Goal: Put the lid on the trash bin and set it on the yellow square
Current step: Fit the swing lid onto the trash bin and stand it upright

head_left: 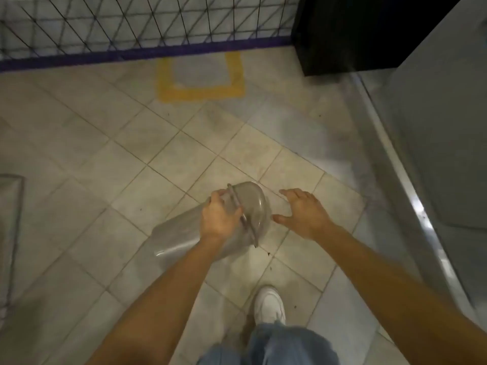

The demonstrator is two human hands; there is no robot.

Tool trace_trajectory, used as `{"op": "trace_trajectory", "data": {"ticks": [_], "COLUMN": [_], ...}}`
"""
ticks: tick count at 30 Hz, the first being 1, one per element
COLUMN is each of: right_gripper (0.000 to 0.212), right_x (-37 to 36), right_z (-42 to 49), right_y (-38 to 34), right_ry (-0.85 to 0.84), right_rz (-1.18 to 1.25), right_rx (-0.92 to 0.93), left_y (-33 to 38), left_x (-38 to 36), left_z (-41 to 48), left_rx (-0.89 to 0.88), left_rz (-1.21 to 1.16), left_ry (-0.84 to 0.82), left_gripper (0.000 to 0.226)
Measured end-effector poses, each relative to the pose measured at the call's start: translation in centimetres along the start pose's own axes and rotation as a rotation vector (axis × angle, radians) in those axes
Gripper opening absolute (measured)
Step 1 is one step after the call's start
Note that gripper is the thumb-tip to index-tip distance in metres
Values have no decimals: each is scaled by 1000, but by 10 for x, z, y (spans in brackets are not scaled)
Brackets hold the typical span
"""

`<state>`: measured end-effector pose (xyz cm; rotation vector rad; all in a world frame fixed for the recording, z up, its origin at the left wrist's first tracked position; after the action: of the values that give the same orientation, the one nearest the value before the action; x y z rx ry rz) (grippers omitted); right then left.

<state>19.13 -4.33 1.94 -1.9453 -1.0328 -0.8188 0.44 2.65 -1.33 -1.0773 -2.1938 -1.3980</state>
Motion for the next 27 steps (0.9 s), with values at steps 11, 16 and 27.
{"op": "trace_trajectory", "data": {"ticks": [11, 16, 27], "right_gripper": [85, 93, 87], "right_x": [-99, -115, -113], "right_z": [77, 87, 80], "right_y": [33, 31, 26], "right_ry": [18, -65, -29], "right_rz": [268, 356, 384], "right_rx": [-39, -15, 12], "left_y": [-44, -47, -52], "left_x": [-84, -86, -86], "left_z": [58, 67, 69], "left_rx": [-59, -23, 142], "left_rz": [-151, -186, -380], "left_ry": [3, 57, -87], "left_gripper": [66, 44, 27]}}
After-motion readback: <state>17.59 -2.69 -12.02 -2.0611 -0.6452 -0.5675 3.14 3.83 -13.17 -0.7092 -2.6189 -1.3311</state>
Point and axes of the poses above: each hand's wrist, its own z-axis towards the middle knuckle, its own x-axis out of the back of the hand, y = z × x, the point moved 3 cm from there along z, towards the middle knuckle, and after that the axes turned 2 degrees about x, right-handed, at the moved point
